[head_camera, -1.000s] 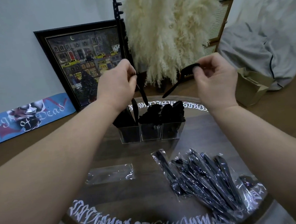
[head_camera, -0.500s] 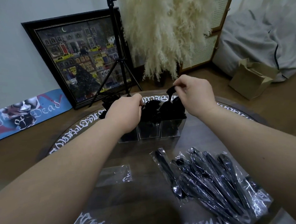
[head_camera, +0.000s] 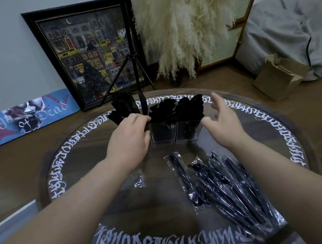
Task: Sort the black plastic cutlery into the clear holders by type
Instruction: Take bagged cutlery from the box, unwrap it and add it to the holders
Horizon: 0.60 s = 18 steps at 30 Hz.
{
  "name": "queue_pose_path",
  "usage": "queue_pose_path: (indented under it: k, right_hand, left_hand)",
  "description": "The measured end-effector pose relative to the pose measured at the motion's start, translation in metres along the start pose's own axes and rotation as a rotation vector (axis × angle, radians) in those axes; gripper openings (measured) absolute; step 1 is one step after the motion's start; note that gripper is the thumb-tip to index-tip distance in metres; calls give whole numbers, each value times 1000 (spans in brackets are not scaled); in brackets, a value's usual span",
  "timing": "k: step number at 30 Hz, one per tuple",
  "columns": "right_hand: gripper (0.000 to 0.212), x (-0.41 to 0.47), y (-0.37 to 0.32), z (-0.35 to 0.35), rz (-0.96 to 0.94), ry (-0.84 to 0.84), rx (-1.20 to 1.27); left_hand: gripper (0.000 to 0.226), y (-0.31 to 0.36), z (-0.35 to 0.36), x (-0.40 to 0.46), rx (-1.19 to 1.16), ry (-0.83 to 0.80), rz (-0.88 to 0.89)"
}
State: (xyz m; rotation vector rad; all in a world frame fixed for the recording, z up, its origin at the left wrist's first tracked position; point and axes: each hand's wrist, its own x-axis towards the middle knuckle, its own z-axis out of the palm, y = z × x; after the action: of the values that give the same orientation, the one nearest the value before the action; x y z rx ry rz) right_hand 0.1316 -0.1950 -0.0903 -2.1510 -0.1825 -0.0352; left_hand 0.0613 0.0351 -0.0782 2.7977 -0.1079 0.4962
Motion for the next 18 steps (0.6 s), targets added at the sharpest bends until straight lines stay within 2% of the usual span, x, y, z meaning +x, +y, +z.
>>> queue_pose_path:
  k: [3,6,12,18]
  right_hand:
    - [84,-2,11,8,86,-75,-67]
    - [91,2,13,16,111,-110,-95]
    - [69,9,11,30,117,-65,-44]
    - [63,1,11,29,120,-35,-75]
  left_hand:
    - [29,3,2,6,-16,26,-150]
    - [25,7,7,12,40,-8,-198]
    - [27,6,27,21,97,-66,-241]
    - [24,3,27,16,124,-90,-215]
